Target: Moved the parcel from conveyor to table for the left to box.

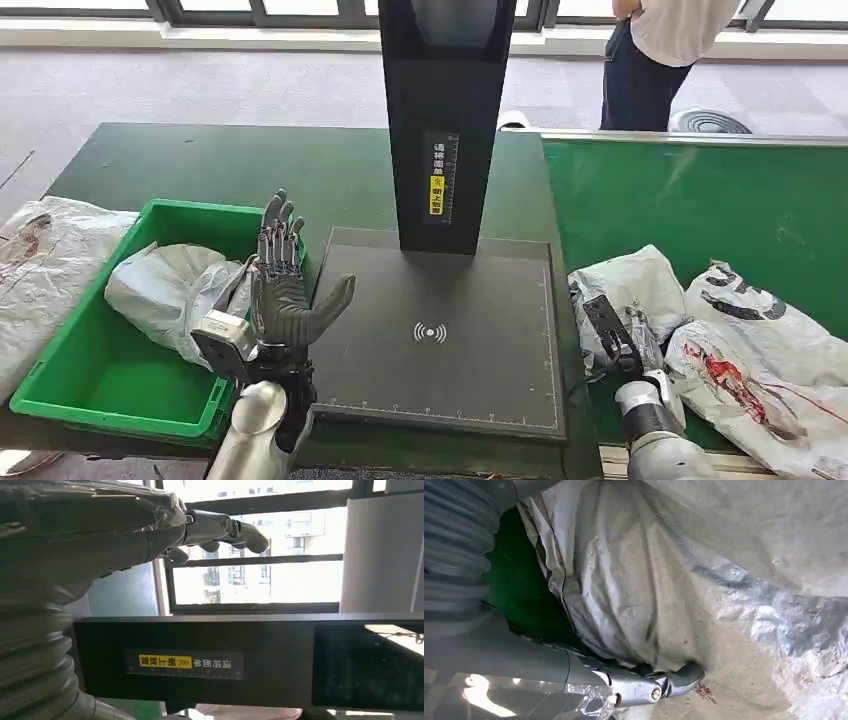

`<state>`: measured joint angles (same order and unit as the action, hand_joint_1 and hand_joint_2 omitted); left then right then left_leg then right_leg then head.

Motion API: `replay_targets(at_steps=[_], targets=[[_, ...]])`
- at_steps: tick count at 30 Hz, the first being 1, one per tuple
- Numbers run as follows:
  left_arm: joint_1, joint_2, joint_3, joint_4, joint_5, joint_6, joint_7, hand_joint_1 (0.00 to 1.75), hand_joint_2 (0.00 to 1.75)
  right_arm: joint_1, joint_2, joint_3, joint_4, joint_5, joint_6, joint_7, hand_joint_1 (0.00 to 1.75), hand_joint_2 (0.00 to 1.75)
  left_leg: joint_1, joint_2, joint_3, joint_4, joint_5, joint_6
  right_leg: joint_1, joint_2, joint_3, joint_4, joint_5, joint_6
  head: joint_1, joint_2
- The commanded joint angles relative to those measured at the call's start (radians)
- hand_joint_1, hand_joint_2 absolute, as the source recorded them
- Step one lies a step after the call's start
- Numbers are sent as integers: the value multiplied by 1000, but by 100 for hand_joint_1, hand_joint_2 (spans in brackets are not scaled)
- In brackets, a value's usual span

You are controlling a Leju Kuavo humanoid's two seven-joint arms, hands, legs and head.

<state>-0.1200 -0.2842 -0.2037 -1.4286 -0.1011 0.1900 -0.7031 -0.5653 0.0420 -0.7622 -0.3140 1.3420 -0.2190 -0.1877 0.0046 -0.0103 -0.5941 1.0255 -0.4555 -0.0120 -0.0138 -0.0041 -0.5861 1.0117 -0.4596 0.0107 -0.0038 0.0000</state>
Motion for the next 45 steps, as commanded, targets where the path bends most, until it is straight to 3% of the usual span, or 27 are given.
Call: replay_targets(at_steps=[1,45], targets=[[70,-33,-30,26,4,2,5,0,175,-2,-9,14,54,1,6,9,0,175,0,2,3,-2,0,0,0,1,2,-3,0,0,0,0],[70,-33,-30,26,4,2,5,0,175,-2,-9,14,54,1,6,9,0,175,0,3,5,-6,1,0,0,2,5,-7,2,-1,0,0]])
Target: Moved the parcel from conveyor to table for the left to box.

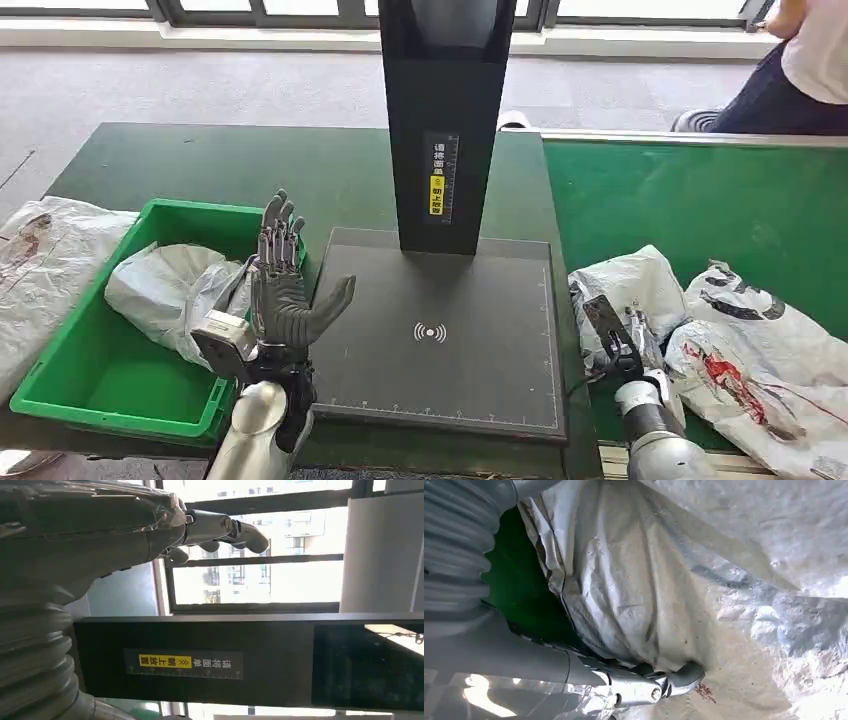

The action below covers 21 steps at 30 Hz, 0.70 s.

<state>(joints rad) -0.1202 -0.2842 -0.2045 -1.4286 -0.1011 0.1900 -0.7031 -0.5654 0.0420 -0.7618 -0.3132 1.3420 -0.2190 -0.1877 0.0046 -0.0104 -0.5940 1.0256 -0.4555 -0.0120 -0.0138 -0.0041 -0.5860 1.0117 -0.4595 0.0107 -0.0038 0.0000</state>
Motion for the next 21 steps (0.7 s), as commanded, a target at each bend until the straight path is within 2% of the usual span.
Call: replay_targets(at_steps=[1,21], targets=[[70,-33,-30,26,4,2,5,0,175,-2,-9,14,53,1,6,9,0,175,0,1,2,-2,0,0,0,1,2,-2,0,0,0,0],[70,-33,-30,26,4,2,5,0,175,-2,-9,14,53,1,6,9,0,175,0,2,3,-3,0,0,0,1,3,-4,1,0,0,0]])
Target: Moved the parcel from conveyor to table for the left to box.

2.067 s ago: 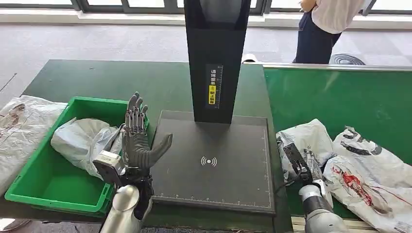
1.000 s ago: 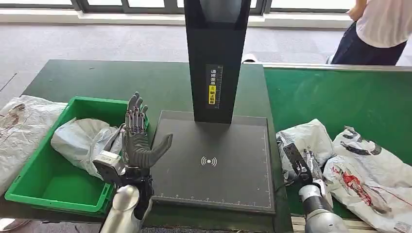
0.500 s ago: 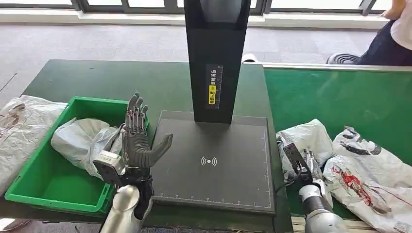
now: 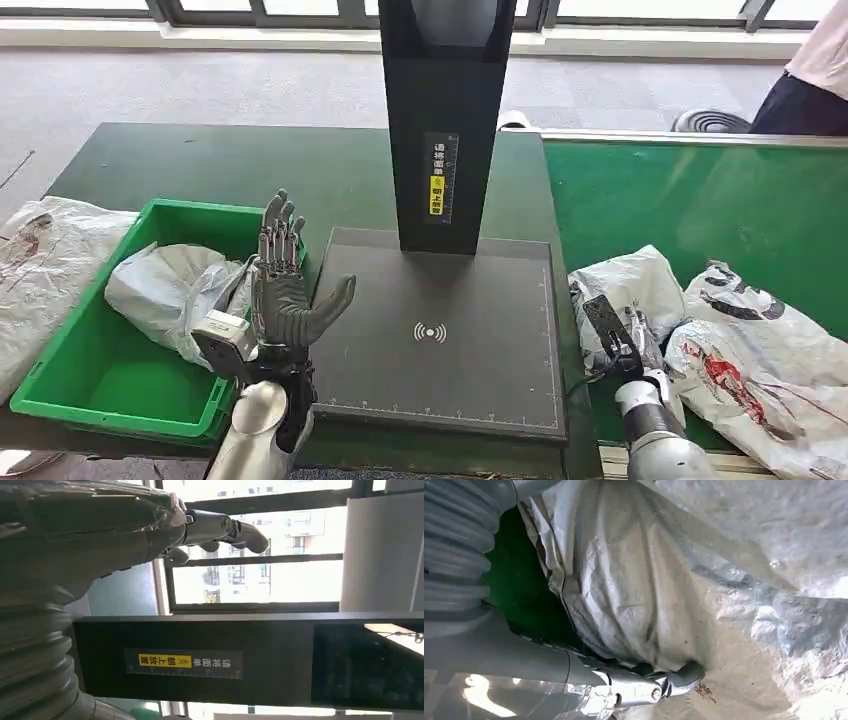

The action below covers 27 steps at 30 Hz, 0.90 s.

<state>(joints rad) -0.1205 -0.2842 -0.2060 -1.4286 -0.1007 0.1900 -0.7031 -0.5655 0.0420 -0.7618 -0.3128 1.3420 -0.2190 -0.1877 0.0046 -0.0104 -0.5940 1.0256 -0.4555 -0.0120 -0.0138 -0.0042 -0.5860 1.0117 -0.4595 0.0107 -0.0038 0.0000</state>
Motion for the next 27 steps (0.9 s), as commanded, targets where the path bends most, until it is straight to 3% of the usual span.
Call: replay_targets(at_steps=[1,27], targets=[[70,-33,-28,26,4,2,5,0,175,-2,-9,14,53,1,6,9,0,175,0,2,2,-2,0,0,0,1,2,-2,0,0,0,0],[70,-33,-28,26,4,2,5,0,175,-2,-9,14,53,1,6,9,0,175,0,2,3,-4,0,0,0,2,3,-4,1,0,0,0]])
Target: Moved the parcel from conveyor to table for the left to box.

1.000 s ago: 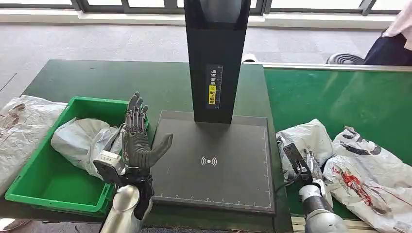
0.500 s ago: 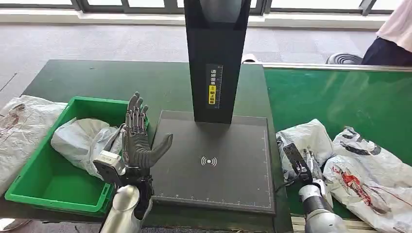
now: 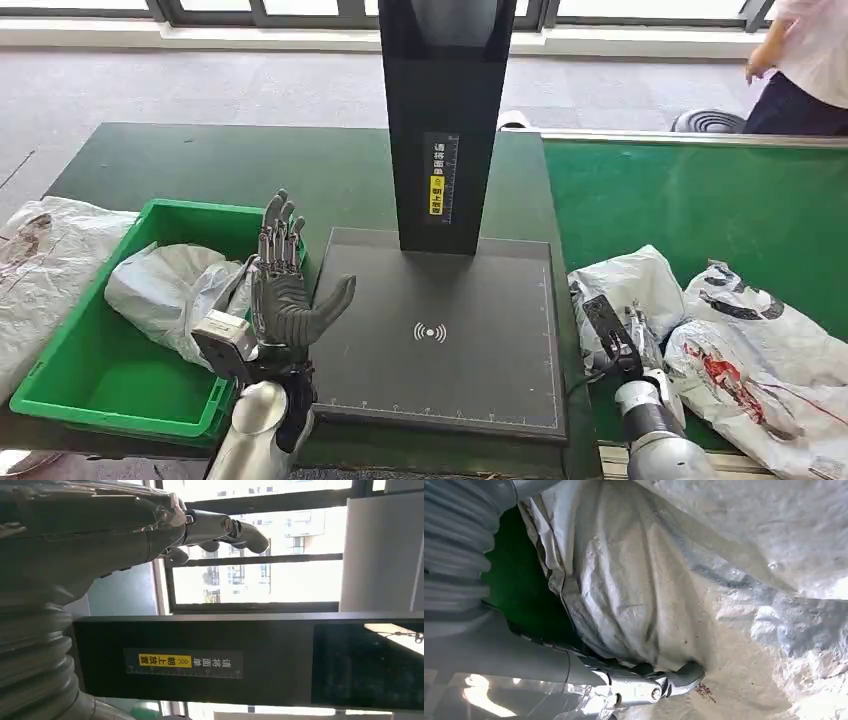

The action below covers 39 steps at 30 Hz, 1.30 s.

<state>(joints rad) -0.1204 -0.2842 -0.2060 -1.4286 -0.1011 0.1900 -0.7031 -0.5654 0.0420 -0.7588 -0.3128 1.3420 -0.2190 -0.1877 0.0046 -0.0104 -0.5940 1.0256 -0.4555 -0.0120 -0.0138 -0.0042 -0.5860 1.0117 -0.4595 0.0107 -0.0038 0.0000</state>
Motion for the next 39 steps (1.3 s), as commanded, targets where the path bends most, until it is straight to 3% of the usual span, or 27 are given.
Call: replay_targets(at_steps=[1,39], targets=[[70,-33,-28,26,4,2,5,0,175,-2,-9,11,53,1,6,9,0,175,0,1,2,-2,0,0,0,1,2,-2,0,0,0,0],[70,-33,-28,26,4,2,5,0,175,-2,-9,11,53,1,6,9,0,175,0,2,3,-4,0,0,0,2,3,-4,1,0,0,0]])
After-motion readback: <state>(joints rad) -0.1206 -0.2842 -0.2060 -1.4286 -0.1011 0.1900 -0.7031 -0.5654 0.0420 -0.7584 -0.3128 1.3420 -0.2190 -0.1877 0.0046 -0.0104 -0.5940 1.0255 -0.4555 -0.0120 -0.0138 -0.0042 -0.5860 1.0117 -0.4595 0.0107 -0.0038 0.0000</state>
